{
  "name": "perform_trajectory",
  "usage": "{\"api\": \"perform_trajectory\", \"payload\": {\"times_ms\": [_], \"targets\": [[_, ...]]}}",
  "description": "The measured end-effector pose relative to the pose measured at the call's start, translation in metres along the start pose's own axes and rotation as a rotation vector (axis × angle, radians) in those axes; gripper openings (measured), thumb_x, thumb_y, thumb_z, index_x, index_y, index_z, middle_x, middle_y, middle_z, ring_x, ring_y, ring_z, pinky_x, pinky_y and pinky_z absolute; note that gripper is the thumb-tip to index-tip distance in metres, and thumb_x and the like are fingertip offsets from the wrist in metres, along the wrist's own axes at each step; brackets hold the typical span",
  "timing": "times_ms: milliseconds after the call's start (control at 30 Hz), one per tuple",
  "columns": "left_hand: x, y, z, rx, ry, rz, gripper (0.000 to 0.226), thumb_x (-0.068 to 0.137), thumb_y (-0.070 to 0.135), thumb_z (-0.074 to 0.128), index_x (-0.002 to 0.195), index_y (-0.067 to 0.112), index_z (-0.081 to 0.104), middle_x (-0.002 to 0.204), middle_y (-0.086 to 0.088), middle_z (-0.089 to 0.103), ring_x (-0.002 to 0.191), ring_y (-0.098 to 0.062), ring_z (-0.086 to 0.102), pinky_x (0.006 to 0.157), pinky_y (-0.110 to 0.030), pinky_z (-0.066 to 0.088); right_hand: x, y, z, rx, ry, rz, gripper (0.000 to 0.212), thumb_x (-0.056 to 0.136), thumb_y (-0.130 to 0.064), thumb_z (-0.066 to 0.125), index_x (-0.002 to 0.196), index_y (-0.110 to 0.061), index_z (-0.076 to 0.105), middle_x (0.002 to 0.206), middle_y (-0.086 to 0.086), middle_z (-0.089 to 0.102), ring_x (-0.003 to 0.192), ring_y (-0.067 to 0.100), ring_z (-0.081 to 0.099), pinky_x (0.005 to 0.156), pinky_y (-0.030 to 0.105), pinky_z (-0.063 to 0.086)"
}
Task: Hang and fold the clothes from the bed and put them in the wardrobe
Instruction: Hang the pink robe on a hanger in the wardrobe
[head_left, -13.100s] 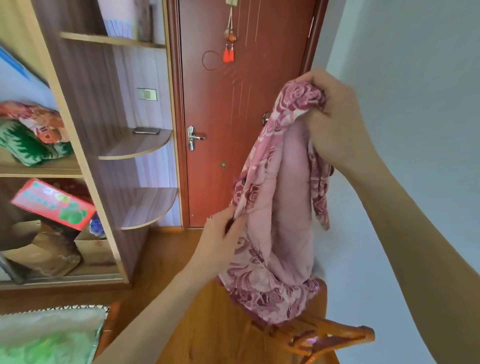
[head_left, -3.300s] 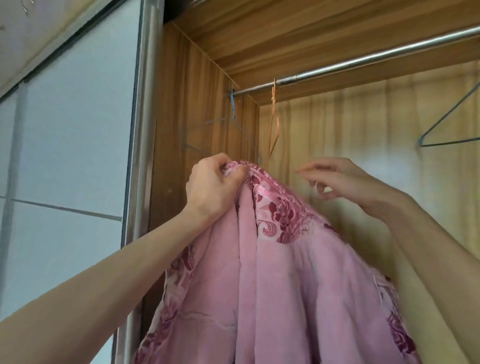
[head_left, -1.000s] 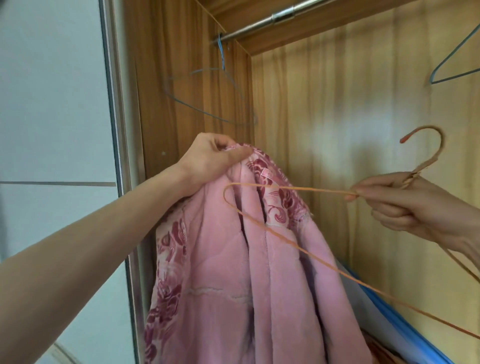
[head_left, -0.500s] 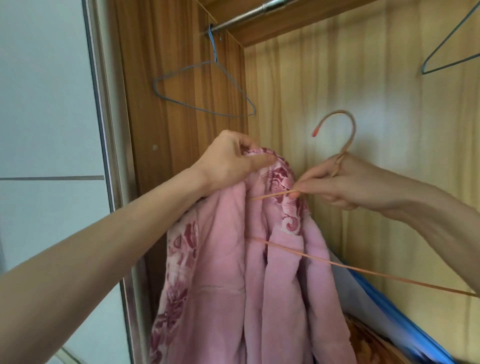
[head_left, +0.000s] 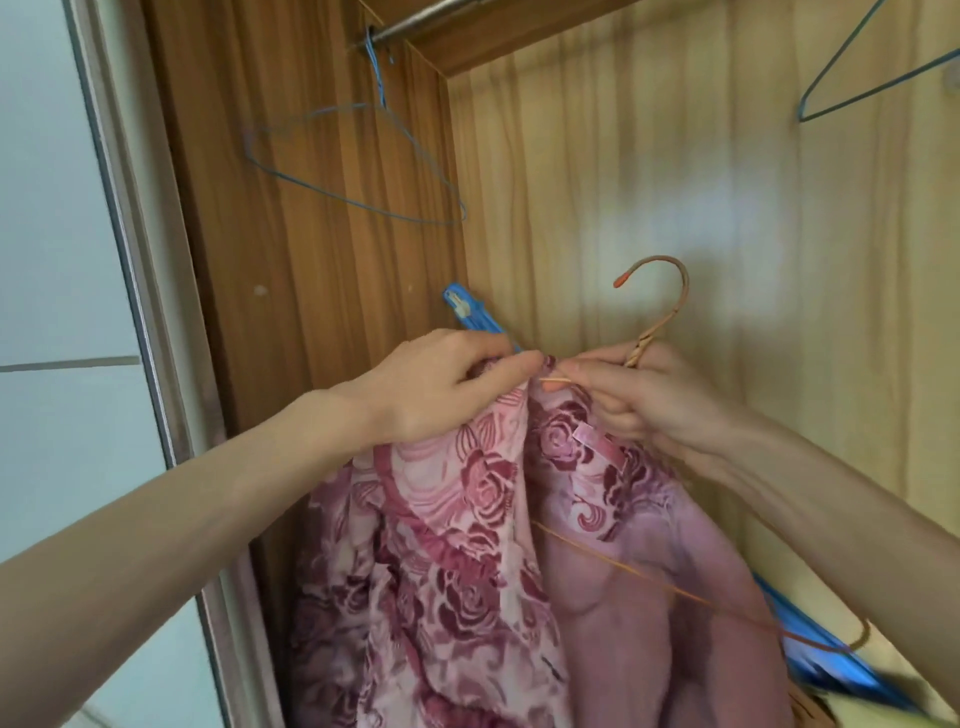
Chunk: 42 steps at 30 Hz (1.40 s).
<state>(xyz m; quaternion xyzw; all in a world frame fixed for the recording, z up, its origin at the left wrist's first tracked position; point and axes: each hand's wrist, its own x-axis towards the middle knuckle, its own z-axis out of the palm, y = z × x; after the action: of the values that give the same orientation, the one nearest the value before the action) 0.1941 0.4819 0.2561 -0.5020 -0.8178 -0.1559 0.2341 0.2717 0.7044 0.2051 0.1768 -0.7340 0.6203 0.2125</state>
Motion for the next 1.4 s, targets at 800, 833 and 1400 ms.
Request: {"api": "perform_trajectory", "payload": {"times_ms": [800,833,1400], "targets": [[-0.021,-0.032,-0.001,-0.179,0.498,-0.086,0.077,0.092,0.075,0.049,0.06,0.005,0.054,0.052,0.0,0.039,0.056,-0.017,0.037,0.059,-0.043,0.039,-0.066,0.081,-0.03,-0.678,-0.268,0.352,0.023,0.094,-0.015,0.069,0.114,-0.026,0.07,0.114,-0.008,0.075,0.105,0.005,0.068,0.099,0.039,0.055],[-0.021,-0.033,-0.001,-0.163,0.488,-0.084,0.079,0.092,0.076,0.048,0.061,0.003,0.053,0.052,-0.003,0.039,0.057,-0.019,0.037,0.059,-0.044,0.04,-0.065,0.077,-0.041,-0.704,-0.228,0.376,0.019,0.097,-0.016,0.068,0.112,-0.027,0.069,0.114,-0.009,0.073,0.105,0.007,0.066,0.1,0.036,0.054],[-0.025,-0.044,0.007,0.412,0.435,0.094,0.068,0.095,0.078,0.032,0.062,0.021,0.048,0.056,-0.003,0.055,0.061,-0.04,0.065,0.052,-0.033,0.037,-0.038,-0.057,-0.128,-1.226,-0.224,0.391,0.026,0.092,0.004,0.065,0.097,-0.022,0.07,0.099,0.016,0.074,0.084,0.028,0.071,0.064,0.035,0.059]]}}
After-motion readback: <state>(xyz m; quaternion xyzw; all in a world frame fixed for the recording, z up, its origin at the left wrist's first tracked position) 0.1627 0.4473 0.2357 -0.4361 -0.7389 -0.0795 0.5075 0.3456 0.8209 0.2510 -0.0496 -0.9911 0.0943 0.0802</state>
